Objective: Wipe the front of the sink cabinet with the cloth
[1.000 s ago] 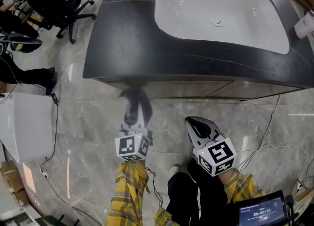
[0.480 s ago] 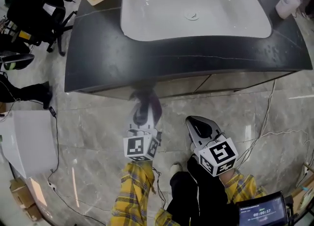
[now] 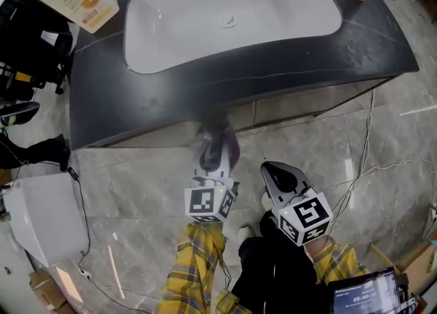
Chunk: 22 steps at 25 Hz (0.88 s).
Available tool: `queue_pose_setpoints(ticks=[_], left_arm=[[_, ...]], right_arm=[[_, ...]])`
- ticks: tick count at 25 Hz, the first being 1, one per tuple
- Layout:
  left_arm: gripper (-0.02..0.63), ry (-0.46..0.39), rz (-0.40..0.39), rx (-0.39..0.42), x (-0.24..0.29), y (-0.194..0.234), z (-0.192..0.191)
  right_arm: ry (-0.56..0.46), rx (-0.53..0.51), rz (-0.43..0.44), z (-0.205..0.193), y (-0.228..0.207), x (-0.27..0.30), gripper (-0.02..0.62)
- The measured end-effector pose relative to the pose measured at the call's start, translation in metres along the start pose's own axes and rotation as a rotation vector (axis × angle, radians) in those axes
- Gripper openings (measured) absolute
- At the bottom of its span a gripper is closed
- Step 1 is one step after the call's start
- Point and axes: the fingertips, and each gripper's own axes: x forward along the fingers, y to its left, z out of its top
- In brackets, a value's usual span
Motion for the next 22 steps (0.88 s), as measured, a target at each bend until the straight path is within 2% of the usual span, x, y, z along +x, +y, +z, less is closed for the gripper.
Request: queue_pose_setpoints(ticks=[14,18,22], left_arm=[[0.049,0.034,-0.132,-0.022,0.052,-0.077,-0.017],[0.049,0.021,-0.143,-0.064,0.052,-0.092,-0.016],[0.049,0.014,-0.161,-0.070,0.042,-0.097,-0.014]], right_arm=[[-0.041,0.073,-0.111,-0.004,-0.059,-0.039,0.006],[-0.041,0.084,-0.132,-0.006,-0.069,-0.045,0.006],[-0.035,0.091,-0.135,-0.008,-0.067,-0.042,0.006]])
